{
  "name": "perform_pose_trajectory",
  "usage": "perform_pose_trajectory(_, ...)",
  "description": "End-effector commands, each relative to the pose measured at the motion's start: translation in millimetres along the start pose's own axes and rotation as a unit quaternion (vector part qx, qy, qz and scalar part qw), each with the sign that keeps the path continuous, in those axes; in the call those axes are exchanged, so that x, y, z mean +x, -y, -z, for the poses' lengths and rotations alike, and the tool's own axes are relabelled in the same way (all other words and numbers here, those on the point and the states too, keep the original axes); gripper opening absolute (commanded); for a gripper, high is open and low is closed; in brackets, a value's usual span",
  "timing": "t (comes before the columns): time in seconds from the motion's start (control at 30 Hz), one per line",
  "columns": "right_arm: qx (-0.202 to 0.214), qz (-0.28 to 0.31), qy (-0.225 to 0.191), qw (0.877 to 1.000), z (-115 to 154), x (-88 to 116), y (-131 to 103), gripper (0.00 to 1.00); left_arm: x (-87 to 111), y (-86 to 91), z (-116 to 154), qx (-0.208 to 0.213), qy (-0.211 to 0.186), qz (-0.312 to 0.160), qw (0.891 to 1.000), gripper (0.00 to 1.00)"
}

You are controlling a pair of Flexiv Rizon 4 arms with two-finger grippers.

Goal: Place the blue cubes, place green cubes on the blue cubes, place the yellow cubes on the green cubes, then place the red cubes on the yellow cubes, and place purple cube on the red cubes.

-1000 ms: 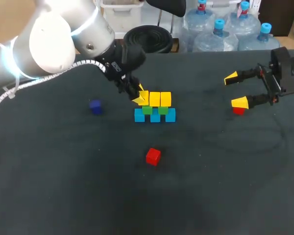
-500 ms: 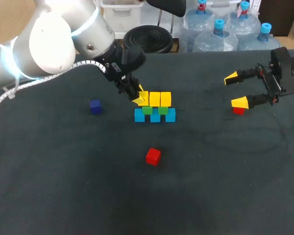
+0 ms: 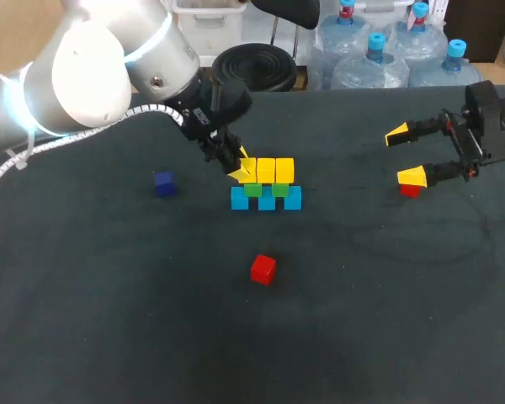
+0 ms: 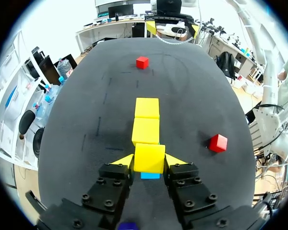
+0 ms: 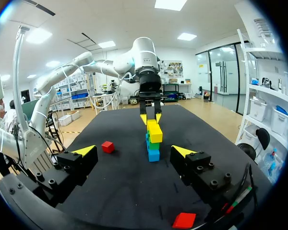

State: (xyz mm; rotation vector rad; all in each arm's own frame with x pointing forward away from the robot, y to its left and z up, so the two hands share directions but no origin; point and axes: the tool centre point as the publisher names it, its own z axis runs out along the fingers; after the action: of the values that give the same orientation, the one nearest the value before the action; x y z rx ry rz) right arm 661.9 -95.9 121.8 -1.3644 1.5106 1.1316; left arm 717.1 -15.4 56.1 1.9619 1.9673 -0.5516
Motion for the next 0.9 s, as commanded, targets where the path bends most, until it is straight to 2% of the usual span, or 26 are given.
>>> perform_pose_trajectory(0.03,0.0,0.001,0.0,1.0,-0.5,0.3,0.4,1.0,-0.5,-0.9,0.4,0.002,-0.002,0.0,1.0,0.0)
perform_pose_trajectory(0.17,0.0,0.001,0.0,1.0,-0.5,0.3,0.4,1.0,-0.4,-1.0,0.3,0.003,-0.003,0.0,1.0,0.0)
perform_pose_trajectory(0.2,0.0,0.001,0.0,1.0,-0.5,0.3,0.4,1.0,-0.3,-1.0,0.2,0.003,-0.003,0.0,1.0,0.04)
perform_pose_trajectory(0.33,0.0,0.001,0.0,1.0,-0.5,0.3,0.4,1.0,-0.2,-1.3,-0.2,0.004,-0.002,0.0,1.0,0.07)
perform_pose_trajectory(0.6,0.0,0.001,0.0,1.0,-0.5,0.3,0.4,1.0,0.7,-2.9,-0.5,0.004,-0.003,-0.001,1.0,0.04)
perform_pose_trajectory(0.9,0.0,0.001,0.0,1.0,-0.5,0.3,0.4,1.0,1.5,-4.1,-1.7,0.007,-0.004,0.0,1.0,0.08)
